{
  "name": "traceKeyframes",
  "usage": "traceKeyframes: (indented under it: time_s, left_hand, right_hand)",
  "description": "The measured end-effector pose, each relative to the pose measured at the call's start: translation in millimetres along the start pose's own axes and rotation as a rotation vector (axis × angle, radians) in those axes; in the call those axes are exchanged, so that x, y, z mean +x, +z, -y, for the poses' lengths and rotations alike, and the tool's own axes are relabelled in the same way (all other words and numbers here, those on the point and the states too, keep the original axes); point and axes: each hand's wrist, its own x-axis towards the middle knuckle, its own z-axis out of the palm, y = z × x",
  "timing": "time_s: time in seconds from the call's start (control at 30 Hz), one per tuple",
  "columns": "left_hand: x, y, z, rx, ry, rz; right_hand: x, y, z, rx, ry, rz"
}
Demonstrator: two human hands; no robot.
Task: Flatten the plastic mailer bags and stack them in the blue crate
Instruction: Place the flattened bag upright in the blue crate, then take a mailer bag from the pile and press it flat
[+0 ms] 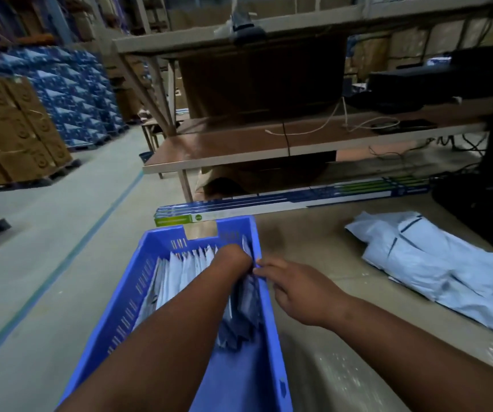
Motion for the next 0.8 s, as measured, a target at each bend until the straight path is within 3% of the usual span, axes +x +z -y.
traceKeyframes:
  time_s: [0.27, 0.53, 0.8]
  left_hand:
    - [12, 27, 9, 0.055, -0.011, -0.080]
    - [2, 8, 2, 0.107, -0.055, -0.073]
    - [-35, -38, -55, 0.227, 0.072, -0.330]
  right_hand:
    - [-1, 9, 1, 0.012, 0.028, -0.007]
    - [-1, 10, -6, -0.008, -0.014, 0.027]
    - [-8, -17, -27, -0.052, 0.006, -0.065]
